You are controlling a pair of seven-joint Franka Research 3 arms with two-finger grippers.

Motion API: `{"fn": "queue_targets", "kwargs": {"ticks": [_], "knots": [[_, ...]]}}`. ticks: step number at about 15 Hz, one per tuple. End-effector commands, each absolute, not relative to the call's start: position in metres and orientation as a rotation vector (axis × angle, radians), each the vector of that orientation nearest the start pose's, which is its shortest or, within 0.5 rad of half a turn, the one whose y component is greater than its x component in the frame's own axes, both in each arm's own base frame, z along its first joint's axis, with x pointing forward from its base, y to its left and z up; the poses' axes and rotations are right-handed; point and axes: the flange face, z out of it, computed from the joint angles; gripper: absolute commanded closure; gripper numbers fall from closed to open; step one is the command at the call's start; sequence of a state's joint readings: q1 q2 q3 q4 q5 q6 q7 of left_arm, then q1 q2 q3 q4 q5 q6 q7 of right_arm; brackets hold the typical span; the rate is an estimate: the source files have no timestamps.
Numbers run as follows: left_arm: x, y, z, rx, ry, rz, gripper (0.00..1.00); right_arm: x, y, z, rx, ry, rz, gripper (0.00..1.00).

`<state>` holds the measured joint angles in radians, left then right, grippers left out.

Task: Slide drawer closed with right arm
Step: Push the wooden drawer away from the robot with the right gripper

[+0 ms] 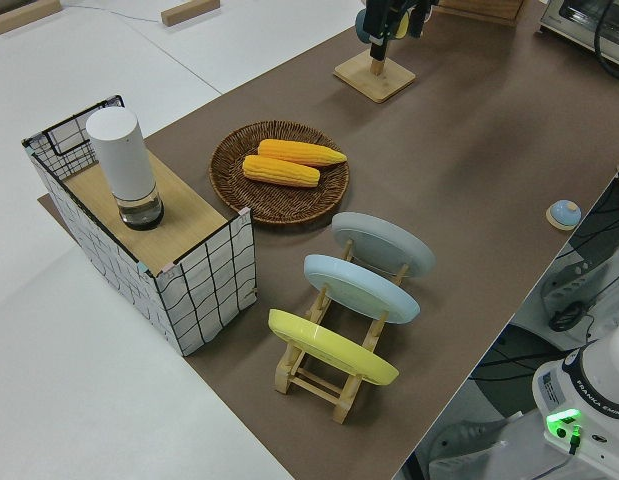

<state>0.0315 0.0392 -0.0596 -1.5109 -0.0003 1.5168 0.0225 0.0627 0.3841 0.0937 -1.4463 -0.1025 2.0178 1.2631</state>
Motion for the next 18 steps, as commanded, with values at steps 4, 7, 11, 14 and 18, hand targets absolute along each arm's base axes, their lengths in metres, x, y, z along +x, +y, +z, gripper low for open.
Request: {"fn": "queue_targets", "kwargs": {"ticks": [4,7,11,14,18], "knots": [[0.563,-0.014,0.629,-3.126,0.097,0.062,0.01,0.705,0.023,0.492,-2.562,1.578,-0.364,1.000],[0.563,-0.014,0.630,-3.126,0.097,0.060,0.01,0.707,0.003,0.493,-2.539,1.563,-0.365,1.000],[0.563,-0.014,0.630,-3.126,0.097,0.060,0.01,0.709,-0.016,0.497,-2.544,1.525,-0.365,1.000],[0.563,-0.014,0.629,-3.126,0.097,0.062,0.01,0.711,-0.022,0.495,-2.561,1.500,-0.367,1.000],[0.563,-0.014,0.629,-3.126,0.097,0.062,0.01,0.712,-0.025,0.492,-2.570,1.490,-0.367,1.000]]}}
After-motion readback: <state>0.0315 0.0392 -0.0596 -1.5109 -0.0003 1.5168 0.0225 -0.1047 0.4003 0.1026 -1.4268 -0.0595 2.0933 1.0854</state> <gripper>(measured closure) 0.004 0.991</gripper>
